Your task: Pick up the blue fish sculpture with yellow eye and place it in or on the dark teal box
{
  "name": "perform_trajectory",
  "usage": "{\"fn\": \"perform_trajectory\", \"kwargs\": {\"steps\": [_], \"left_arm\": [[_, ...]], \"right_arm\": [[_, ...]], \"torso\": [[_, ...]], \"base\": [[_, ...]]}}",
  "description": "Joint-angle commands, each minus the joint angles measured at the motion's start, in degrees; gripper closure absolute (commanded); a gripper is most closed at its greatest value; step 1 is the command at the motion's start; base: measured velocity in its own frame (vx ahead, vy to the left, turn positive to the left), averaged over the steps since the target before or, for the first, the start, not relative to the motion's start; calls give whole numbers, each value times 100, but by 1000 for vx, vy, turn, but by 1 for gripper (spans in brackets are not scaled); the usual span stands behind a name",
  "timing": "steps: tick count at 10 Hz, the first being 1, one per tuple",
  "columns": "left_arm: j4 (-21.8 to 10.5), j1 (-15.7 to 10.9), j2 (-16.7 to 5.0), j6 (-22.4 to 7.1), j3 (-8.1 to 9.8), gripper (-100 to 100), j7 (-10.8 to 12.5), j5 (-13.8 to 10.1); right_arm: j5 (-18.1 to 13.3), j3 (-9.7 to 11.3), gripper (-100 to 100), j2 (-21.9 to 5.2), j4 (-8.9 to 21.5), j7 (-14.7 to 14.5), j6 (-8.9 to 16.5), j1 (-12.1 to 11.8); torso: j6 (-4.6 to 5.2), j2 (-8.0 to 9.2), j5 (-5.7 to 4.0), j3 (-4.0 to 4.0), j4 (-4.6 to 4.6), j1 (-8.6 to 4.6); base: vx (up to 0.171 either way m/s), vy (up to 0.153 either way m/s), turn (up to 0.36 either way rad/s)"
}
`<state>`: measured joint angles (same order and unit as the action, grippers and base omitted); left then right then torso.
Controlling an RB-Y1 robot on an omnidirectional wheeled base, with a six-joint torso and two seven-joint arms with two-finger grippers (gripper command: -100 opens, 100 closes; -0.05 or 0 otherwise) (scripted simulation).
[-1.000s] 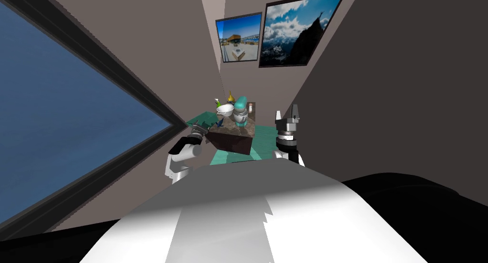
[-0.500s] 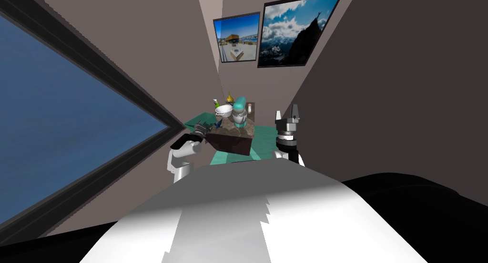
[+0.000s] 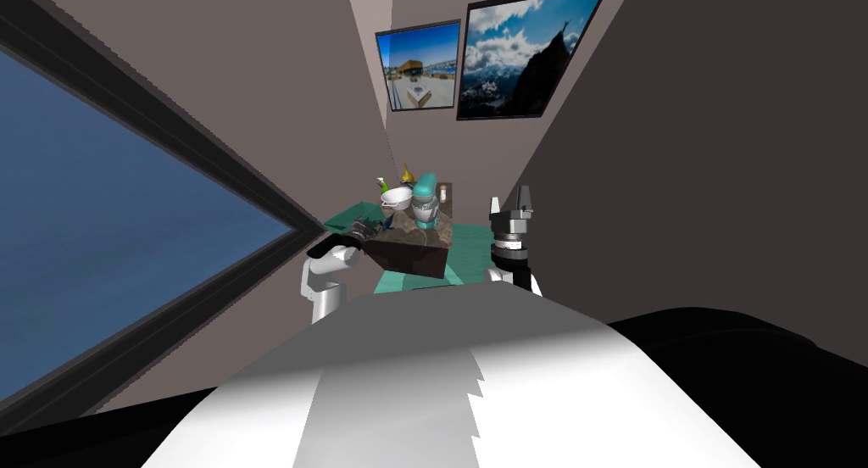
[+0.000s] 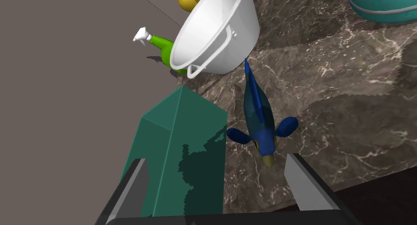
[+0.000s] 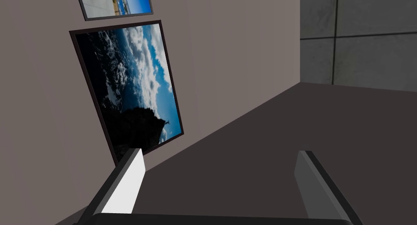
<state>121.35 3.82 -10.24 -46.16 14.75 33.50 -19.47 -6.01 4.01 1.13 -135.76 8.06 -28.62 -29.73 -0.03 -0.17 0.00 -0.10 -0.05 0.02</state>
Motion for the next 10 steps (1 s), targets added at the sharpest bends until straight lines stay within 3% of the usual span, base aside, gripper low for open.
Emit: {"fn": "perform_trajectory", "kwargs": {"steps": [1,2,4,10], "left_arm": [[-113,-170,-41,-286,11,-100,137,-32],[-113,-170,-41,-329,11,-100,137,-32],[-299,-446,-108,-712,15,-100,350,-65],[-664,-901,-221,-1616,-6,-100,684,-94]], "right_arm": [[0,0,0,0,0,0,0,0],[0,0,0,0,0,0,0,0],[0,0,0,0,0,0,0,0],[0,0,0,0,0,0,0,0]], "torso": [[0,0,0,0,0,0],[1,-3,0,-1,0,1],[1,0,0,0,0,3],[0,-4,2,-2,-1,8]], "base": [[51,3,-27],[41,7,-23],[56,16,-40],[63,22,-28]]}}
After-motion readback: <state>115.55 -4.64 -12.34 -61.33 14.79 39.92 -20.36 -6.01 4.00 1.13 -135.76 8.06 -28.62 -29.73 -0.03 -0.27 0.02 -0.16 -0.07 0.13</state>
